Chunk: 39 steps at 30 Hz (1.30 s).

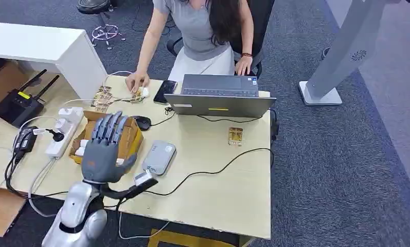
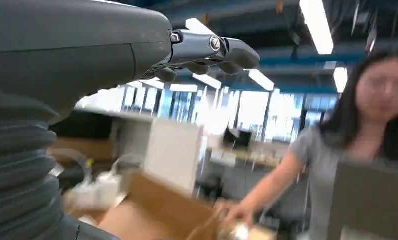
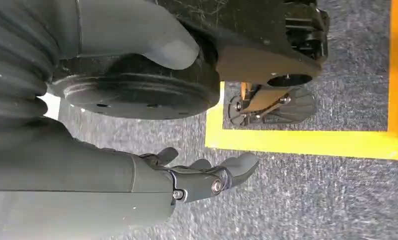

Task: Pass the card to the sensor for recognition and then transmit it.

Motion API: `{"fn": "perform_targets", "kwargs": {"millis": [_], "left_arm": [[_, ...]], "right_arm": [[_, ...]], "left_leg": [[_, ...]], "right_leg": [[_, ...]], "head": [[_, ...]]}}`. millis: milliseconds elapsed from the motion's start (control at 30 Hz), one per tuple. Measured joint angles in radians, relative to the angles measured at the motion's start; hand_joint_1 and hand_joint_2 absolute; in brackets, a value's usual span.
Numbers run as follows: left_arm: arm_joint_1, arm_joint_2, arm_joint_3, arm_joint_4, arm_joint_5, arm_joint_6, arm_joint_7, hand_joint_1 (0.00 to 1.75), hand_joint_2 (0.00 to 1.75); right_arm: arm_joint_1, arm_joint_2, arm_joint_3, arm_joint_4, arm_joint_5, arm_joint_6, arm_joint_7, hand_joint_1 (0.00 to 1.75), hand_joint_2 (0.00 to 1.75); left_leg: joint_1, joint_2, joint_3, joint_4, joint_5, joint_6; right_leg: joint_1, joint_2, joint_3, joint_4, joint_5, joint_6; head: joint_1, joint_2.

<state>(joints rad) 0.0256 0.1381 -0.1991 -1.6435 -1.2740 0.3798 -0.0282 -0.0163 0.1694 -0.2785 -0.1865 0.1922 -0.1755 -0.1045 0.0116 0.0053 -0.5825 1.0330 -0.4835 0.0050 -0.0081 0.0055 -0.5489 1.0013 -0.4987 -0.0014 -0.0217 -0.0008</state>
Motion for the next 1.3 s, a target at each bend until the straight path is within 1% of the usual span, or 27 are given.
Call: {"fn": "perform_targets", "kwargs": {"millis": [67,167,200,233,300,333,400,533,600,733,900,1033,1300], "left_arm": [[0.062,0.030,0.022,-0.029,0.047,-0.077,0.003,0.00,1.75],[0.109,0.059,0.072,-0.050,0.070,-0.115,-0.017,0.00,1.75],[0.119,0.066,0.085,-0.057,0.071,-0.141,-0.014,0.00,1.75],[0.126,0.069,0.093,-0.060,0.069,-0.173,0.001,0.00,1.75],[0.140,0.085,0.119,-0.061,0.067,-0.258,0.046,0.00,1.75],[0.135,0.096,0.136,-0.052,0.078,-0.286,0.061,0.00,1.75],[0.104,0.118,0.186,0.006,0.095,-0.322,0.075,0.00,1.75],[0.038,0.144,0.274,0.131,0.120,-0.328,0.055,0.00,1.75],[0.012,0.145,0.290,0.175,0.123,-0.329,0.053,0.00,1.75],[-0.022,0.143,0.299,0.225,0.123,-0.329,0.051,0.00,1.75],[-0.045,0.138,0.300,0.259,0.114,-0.324,0.055,0.00,1.75],[-0.062,0.129,0.299,0.273,0.106,-0.302,0.053,0.00,1.75],[-0.102,0.099,0.295,0.287,0.087,-0.276,0.048,0.00,1.75]], "right_arm": [[0.000,0.000,-0.017,0.000,-0.004,0.000,-0.002,0.00,1.75],[0.001,0.000,-0.033,0.000,-0.003,0.001,-0.002,0.00,1.75],[0.001,0.000,-0.038,0.000,-0.001,0.001,-0.002,0.00,1.75],[0.000,0.000,-0.040,0.000,0.002,0.001,-0.002,0.00,1.75],[0.001,0.000,-0.046,0.000,0.011,0.003,0.000,0.00,1.75],[0.000,0.000,-0.047,0.000,0.016,0.011,0.002,0.00,1.75],[-0.001,0.000,-0.053,0.000,0.016,0.030,0.006,0.00,1.75],[-0.002,0.000,-0.060,0.000,0.031,0.052,0.005,0.00,1.75],[-0.002,0.000,-0.060,0.000,0.039,0.054,0.009,0.00,1.75],[-0.002,0.000,-0.060,0.000,0.047,0.058,0.013,0.00,1.75],[-0.002,0.000,-0.060,0.000,0.050,0.062,0.013,0.00,1.75],[-0.002,0.000,-0.060,0.000,0.055,0.063,0.013,0.00,1.75],[-0.003,0.000,-0.060,0.000,0.069,0.063,0.014,0.00,1.75]], "left_leg": [[0.001,-0.002,0.000,0.000,0.000,0.000],[0.001,-0.002,0.000,0.000,0.001,-0.001],[0.001,-0.002,0.000,0.000,0.002,-0.002],[0.002,-0.003,0.000,0.000,0.002,-0.002],[0.002,-0.002,0.000,0.000,0.002,-0.002],[0.002,-0.002,0.000,0.000,0.003,-0.001],[0.002,-0.003,0.001,0.000,0.004,-0.001],[0.002,-0.004,0.000,0.000,0.005,-0.002],[0.002,-0.004,0.000,0.000,0.005,-0.002],[0.002,-0.004,0.000,0.000,0.005,-0.002],[0.001,-0.004,0.000,0.000,0.005,-0.002],[0.002,-0.004,0.000,0.000,0.005,-0.002],[0.002,-0.004,0.000,0.000,0.005,-0.002]], "right_leg": [[0.000,-0.002,0.000,0.000,-0.001,0.000],[0.001,-0.002,0.000,0.000,0.000,-0.001],[0.001,-0.003,0.001,0.000,0.000,-0.001],[0.001,-0.003,0.001,0.000,0.000,-0.001],[0.002,-0.003,0.001,0.000,0.000,-0.001],[0.002,-0.003,0.001,0.000,0.001,-0.002],[0.002,-0.004,0.001,0.000,0.001,-0.002],[0.002,-0.004,0.001,0.001,0.002,-0.002],[0.002,-0.004,0.001,0.001,0.002,-0.002],[0.002,-0.004,0.001,0.001,0.002,-0.002],[0.002,-0.004,0.001,0.001,0.002,-0.002],[0.002,-0.004,0.001,0.001,0.002,-0.002],[0.002,-0.004,0.001,0.001,0.002,-0.002]], "head": [[0.000,0.000],[0.000,0.000],[0.000,0.000],[0.000,0.000],[0.000,0.000],[0.000,0.000],[0.000,0.000],[-0.001,0.000],[-0.001,0.000],[-0.001,0.000],[-0.001,0.000],[-0.001,0.000],[-0.001,0.000]]}}
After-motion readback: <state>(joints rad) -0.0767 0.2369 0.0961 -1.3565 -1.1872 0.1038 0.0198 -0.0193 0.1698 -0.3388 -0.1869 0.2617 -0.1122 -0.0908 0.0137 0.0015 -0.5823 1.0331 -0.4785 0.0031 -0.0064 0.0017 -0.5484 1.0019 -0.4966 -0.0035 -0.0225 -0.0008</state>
